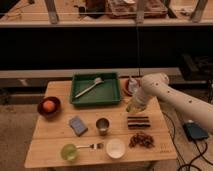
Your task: Place pepper in paper cup
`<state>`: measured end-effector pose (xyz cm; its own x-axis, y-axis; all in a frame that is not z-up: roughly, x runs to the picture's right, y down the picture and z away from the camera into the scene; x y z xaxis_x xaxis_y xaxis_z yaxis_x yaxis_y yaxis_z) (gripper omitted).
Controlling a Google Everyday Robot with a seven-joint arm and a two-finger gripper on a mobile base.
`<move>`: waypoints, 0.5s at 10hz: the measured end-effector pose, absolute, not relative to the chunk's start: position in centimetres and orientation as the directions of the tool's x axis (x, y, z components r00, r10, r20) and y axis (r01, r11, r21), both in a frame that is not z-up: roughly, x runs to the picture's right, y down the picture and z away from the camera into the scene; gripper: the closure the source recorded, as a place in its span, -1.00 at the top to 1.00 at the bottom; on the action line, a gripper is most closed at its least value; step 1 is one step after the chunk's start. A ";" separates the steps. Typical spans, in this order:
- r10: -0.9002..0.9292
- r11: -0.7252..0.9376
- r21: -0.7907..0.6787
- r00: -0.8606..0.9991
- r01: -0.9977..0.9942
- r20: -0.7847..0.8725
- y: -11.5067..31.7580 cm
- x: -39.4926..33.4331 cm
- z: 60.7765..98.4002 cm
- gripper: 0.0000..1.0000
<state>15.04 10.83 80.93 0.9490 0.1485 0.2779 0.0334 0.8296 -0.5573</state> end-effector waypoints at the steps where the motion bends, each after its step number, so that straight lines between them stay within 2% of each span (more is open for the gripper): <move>1: 0.142 0.827 -0.558 0.931 0.075 0.336 10.7 14.1 78.5 -1.00; 3: 0.122 0.820 -0.552 0.899 0.148 0.422 10.9 12.8 74.8 -1.00; 5: 0.112 0.818 -0.547 0.885 0.177 0.453 11.0 12.3 73.5 -1.00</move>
<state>12.26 11.03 73.50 0.8847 0.1119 0.4525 0.1766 0.8180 -0.5475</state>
